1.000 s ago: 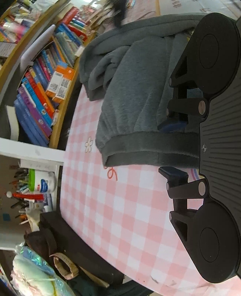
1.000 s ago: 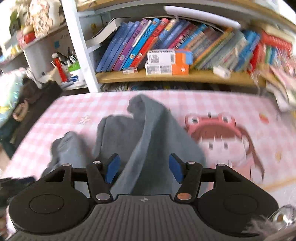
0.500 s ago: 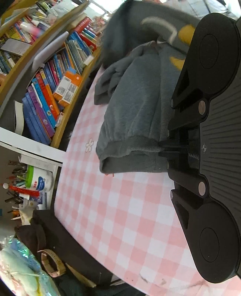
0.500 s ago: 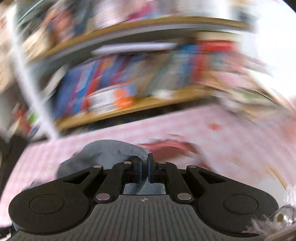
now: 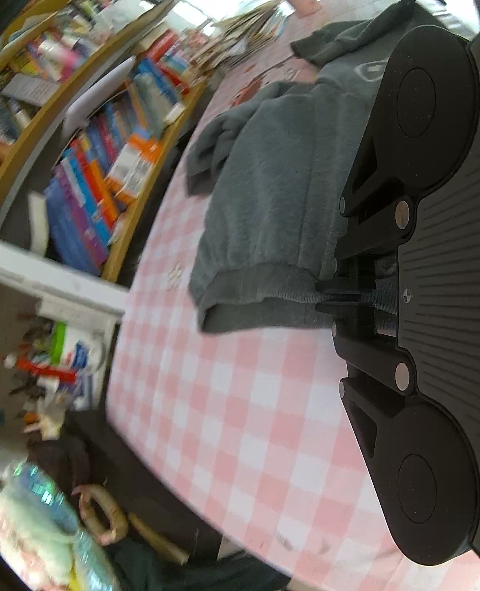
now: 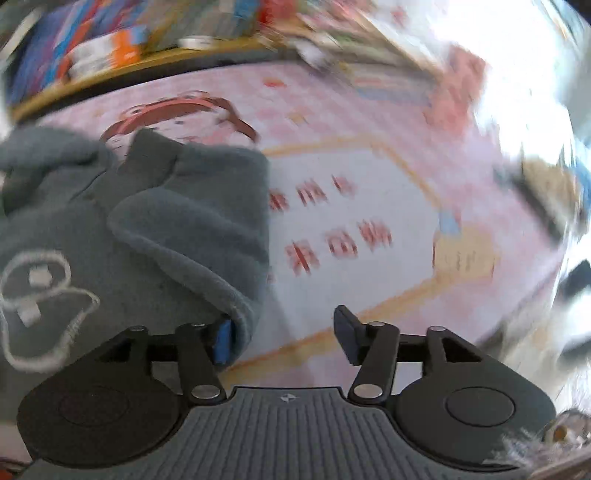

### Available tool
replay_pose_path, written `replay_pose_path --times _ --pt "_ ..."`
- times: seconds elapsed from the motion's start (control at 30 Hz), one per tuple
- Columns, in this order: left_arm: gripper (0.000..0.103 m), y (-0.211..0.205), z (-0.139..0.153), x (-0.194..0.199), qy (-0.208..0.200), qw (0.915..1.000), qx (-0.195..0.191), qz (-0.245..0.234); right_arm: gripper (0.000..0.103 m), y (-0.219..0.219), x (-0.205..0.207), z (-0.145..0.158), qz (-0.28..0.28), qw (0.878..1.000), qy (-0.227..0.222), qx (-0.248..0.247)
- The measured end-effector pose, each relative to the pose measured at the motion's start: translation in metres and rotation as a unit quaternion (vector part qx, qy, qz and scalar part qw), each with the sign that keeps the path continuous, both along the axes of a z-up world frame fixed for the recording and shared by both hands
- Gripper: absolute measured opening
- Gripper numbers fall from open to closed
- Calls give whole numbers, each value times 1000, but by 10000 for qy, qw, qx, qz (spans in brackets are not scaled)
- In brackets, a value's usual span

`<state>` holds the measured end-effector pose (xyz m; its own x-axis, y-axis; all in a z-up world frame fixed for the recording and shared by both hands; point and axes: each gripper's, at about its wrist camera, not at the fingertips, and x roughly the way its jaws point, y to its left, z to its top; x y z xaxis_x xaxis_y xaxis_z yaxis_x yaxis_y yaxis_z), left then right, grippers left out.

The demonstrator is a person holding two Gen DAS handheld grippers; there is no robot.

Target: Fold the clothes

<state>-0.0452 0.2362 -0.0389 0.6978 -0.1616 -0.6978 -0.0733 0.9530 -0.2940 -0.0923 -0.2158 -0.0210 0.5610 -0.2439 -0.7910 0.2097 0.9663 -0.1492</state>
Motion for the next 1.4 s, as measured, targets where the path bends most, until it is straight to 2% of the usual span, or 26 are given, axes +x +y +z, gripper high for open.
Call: replay_pose_path --times 0.1,0.23,0.27,0.3,0.37,0.43,0.57,0.63,0.7,0.77,0.9,0.97,1.0,1.07,1.13,1.2,1.3,1.37,1.4 --pt "2 12 3 -6 -51 9996 91 269 65 26 5 9 829 9961 -40 -302" --pt "3 25 0 -17 10 9991 -20 428 69 57 20 20 1648 9859 -240 -133" --pt "4 27 -1 -19 25 9990 -84 437 71 65 24 22 1839 9824 -298 -90" --pt "9 27 -1 -22 0 9989 -114 455 71 72 28 25 2030 9785 -356 -46" --pt "9 29 0 -26 -49 9986 -174 491 71 88 37 31 2408 9694 -472 42" --pt "10 29 2 -29 -133 9985 -168 507 70 104 52 24 2575 9654 -402 -129" --pt "12 28 9 -35 -303 9979 -113 566 60 127 84 -5 2635 9623 -63 -678" --pt "16 30 11 -37 -371 9972 -114 643 40 126 93 -16 2604 9622 75 -787" --pt "16 32 13 -38 -430 9966 -123 698 25 114 94 -16 2494 9666 50 -591" --pt "17 34 13 -36 -448 9963 -120 727 20 97 88 -5 2221 9742 -153 -365" --pt "17 36 10 -32 -430 9965 -118 710 20 32 55 30 1044 9913 -805 -56" --pt "17 36 8 -31 -407 9967 -137 687 22 -10 40 33 122 9969 -766 -88" --pt "19 37 7 -30 -400 9968 -151 677 29 -32 33 31 -383 9969 -678 -129" --pt "30 37 7 -25 -403 9968 -197 663 35 -71 20 28 -1297 9901 -496 -227" --pt "43 38 7 -21 -412 9968 -241 640 42 -89 6 27 -1743 9831 -486 -264" --pt "45 36 7 -14 -462 9972 -262 535 49 -87 1 29 -1660 9837 -664 -183" --pt "43 31 5 1 -520 9979 -236 306 50 -62 6 26 -1065 9916 -725 -77" --pt "43 32 0 11 -363 9982 -366 313 50 -43 13 22 -635 9954 -712 9" --pt "38 33 -3 15 -255 9980 -463 350 50 -34 18 17 -454 9967 -663 94"
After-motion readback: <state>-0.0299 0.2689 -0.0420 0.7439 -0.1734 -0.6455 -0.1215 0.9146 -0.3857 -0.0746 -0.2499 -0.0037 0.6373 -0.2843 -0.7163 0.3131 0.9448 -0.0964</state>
